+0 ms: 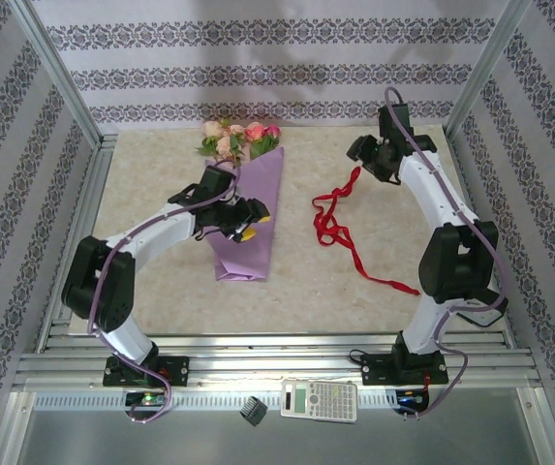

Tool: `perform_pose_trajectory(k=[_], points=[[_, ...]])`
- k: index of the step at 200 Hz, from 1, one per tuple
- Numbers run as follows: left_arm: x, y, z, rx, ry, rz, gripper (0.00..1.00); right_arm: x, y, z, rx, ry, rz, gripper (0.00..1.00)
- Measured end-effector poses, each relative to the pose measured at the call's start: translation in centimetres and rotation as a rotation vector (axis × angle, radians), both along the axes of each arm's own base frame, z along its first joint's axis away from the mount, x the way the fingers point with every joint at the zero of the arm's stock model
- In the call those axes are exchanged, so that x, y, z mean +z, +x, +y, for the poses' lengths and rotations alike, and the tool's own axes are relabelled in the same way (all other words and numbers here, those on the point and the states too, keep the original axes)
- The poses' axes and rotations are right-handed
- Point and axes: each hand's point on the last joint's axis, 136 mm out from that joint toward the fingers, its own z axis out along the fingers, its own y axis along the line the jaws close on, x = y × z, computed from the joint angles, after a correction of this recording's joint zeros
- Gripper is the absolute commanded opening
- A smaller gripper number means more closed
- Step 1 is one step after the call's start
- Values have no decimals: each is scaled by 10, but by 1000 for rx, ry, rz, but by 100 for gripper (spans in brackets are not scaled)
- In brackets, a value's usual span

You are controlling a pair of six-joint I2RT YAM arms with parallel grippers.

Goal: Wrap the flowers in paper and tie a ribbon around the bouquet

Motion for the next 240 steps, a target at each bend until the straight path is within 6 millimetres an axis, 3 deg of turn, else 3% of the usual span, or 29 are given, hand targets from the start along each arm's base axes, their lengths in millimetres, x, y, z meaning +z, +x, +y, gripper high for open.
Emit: perform_pose_trajectory(k=[24,50,88,105,141,155,170,199,219,240], points=[[-9,-6,-28,-80,13,14,58,-19,-37,-10,-13,-44,91,60],[-31,-16,-62,-170,39,49,57,-44,-99,-9,6,-68,180,45],[-60,-23,-108,-282,79,80,56,-120,-184,9,116,-128,403,43],[-64,-19,-123,-307,81,74,56,-142,-206,9,157,-166,490,43],[-62,-11,-134,-319,76,50,55,-168,-211,2,202,-246,570,42],[-61,-10,-134,-320,75,47,55,-176,-211,1,226,-267,588,27],[-61,-11,-134,-319,77,49,55,-182,-208,1,243,-276,610,0],[-63,-16,-120,-299,92,60,55,-177,-199,5,246,-270,594,0],[-55,-17,-102,-264,96,56,56,-155,-186,9,218,-248,510,0],[-33,-7,-78,-203,73,22,56,-99,-159,23,195,-192,321,0]])
